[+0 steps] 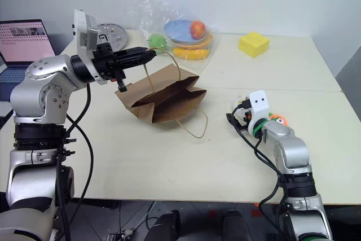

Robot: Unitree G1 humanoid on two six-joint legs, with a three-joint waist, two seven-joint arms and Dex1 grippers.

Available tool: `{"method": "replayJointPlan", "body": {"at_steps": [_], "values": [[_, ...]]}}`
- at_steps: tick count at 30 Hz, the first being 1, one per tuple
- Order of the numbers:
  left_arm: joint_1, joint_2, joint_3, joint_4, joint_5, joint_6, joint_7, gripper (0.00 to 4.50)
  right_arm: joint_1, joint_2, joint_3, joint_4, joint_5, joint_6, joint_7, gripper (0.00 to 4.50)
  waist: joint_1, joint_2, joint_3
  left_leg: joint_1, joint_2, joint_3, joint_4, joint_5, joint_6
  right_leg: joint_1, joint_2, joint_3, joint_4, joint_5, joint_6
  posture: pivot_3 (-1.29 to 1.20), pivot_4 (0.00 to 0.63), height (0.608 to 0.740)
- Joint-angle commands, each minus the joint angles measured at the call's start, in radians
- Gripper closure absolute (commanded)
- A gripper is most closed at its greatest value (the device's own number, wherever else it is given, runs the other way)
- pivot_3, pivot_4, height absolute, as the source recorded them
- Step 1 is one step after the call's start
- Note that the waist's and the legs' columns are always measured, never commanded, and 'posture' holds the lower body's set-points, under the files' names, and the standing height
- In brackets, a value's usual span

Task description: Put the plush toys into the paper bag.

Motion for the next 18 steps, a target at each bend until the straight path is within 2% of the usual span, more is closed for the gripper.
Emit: {"method": "replayJointPlan", "body": {"at_steps": [1,12,18], "values": [[-0.006,0.026,0.012,-0.038,0.006,-0.013,0.005,4.50,0.007,-0.009,0.022,0.009,-0.015,-0.044,0.023,0.55,0.000,0.000,0.000,0.000,0.000,0.000,0.000,0.000,0.000,0.000,0.000,0.000,0.000,0.000,0.000,0.00,0.150,0.740],[-0.003,0.018,0.016,-0.047,-0.001,-0.012,0.013,4.50,0.032,-0.065,0.047,0.108,-0.123,-0.197,0.014,4.48,0.000,0.000,0.000,0.000,0.000,0.000,0.000,0.000,0.000,0.001,0.000,0.000,0.000,0.000,0.000,0.00,0.150,0.740],[-0.010,0.011,0.013,-0.037,0.003,-0.024,0.014,4.50,0.038,-0.045,0.002,0.056,-0.072,-0.235,0.035,4.48,0.001,0.000,0.000,0.001,0.000,0.000,0.001,0.000,0.000,0.003,0.000,0.000,-0.002,0.000,0.000,0.00,0.150,0.740]]}}
